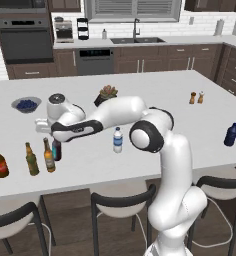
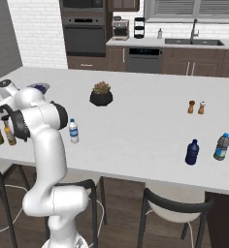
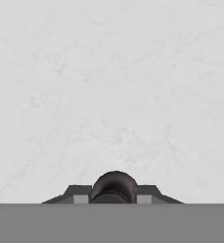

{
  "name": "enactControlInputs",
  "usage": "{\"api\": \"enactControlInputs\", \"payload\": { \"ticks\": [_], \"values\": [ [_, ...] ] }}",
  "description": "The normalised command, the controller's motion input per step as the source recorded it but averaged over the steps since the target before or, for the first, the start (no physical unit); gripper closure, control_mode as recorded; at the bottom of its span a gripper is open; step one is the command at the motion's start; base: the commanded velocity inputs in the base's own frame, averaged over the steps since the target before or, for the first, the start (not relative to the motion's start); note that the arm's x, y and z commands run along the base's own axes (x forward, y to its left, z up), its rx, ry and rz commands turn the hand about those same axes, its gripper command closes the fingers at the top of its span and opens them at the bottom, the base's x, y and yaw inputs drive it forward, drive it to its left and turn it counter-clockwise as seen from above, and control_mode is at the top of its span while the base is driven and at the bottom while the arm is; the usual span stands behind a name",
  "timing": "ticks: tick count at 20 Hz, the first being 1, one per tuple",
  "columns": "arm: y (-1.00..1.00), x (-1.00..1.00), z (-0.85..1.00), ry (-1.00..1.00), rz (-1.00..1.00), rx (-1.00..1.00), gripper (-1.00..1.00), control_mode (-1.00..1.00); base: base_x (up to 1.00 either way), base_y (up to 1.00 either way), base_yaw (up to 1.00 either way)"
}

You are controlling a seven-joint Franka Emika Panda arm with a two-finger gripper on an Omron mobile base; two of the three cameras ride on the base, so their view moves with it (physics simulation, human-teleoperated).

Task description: Move the plastic bottles in the middle to the plastics group, and the glass bottles in the middle to the glass group.

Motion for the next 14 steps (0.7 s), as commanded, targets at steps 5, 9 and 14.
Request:
{"api": "enactControlInputs", "payload": {
  "ticks": [5, 9, 14],
  "values": [
    [0.01, -0.10, -0.33, 0.12, 0.00, 0.00, 1.00, -1.00, 0.00, 0.00, 0.00],
    [0.00, -0.05, -0.13, 0.11, 0.00, 0.00, -1.00, -1.00, 0.00, 0.00, 0.00],
    [0.02, -0.03, 0.00, 0.04, 0.00, 0.00, -1.00, -1.00, 0.00, 0.00, 0.00]
  ]
}}
